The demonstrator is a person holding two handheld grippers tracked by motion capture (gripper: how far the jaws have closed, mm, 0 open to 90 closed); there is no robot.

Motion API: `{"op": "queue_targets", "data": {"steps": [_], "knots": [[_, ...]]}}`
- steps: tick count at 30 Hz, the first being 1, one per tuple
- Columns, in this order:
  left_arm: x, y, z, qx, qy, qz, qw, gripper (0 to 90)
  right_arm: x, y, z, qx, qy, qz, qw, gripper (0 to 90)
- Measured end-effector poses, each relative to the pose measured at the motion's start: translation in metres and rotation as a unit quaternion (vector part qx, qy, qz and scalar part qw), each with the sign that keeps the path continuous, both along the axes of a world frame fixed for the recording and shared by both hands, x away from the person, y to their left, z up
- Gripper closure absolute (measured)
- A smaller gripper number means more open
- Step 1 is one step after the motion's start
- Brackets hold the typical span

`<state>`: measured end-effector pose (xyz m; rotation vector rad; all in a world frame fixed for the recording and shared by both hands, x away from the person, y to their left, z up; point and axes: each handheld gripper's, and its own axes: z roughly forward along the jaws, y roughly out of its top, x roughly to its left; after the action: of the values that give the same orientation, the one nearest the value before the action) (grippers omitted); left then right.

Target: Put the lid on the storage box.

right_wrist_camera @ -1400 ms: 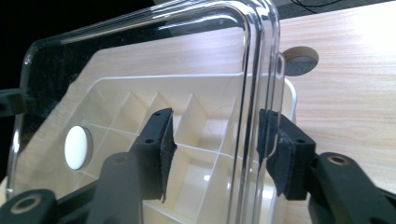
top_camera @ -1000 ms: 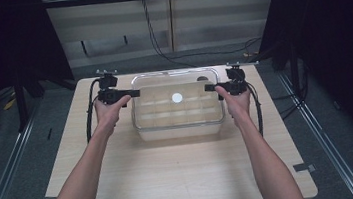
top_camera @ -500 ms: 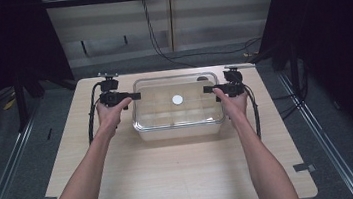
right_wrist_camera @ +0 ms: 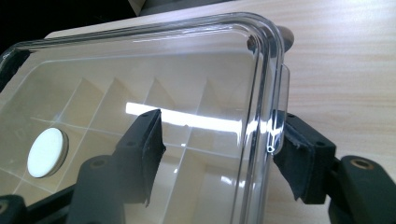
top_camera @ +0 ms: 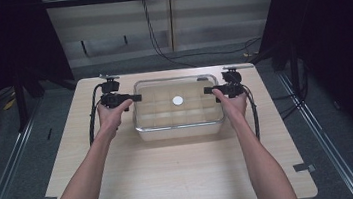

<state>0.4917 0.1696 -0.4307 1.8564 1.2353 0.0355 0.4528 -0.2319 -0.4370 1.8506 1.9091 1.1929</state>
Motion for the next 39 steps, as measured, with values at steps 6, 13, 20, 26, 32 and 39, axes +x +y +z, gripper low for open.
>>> {"op": "queue_targets", "data": {"steps": [6,13,20,26,32,39], "knots": [[0.002,-0.003,-0.006,0.009,0.013,-0.001,0.9999,56.7,0.003,0.003,-0.008,0.0,0.015,0.003,0.9999,31.9],[0.004,-0.003,-0.012,0.009,0.018,-0.001,0.9998,53.8,0.003,-0.002,-0.008,-0.001,0.026,0.003,0.9997,32.3],[-0.002,-0.001,-0.007,0.02,-0.003,0.002,0.9998,46.0,0.0,-0.009,-0.004,-0.007,0.023,-0.001,0.9997,28.2],[-0.014,0.01,0.001,0.014,-0.014,0.003,0.9998,39.5,-0.013,-0.022,0.006,-0.009,-0.003,-0.011,0.9999,26.8],[-0.036,0.022,0.012,0.018,-0.041,-0.006,0.999,38.1,-0.039,-0.026,0.006,-0.004,-0.027,0.01,0.9996,25.6],[-0.06,0.031,0.011,0.015,-0.061,-0.021,0.9978,38.6,-0.068,-0.034,0.011,0.013,-0.052,0.03,0.9981,26.0]]}}
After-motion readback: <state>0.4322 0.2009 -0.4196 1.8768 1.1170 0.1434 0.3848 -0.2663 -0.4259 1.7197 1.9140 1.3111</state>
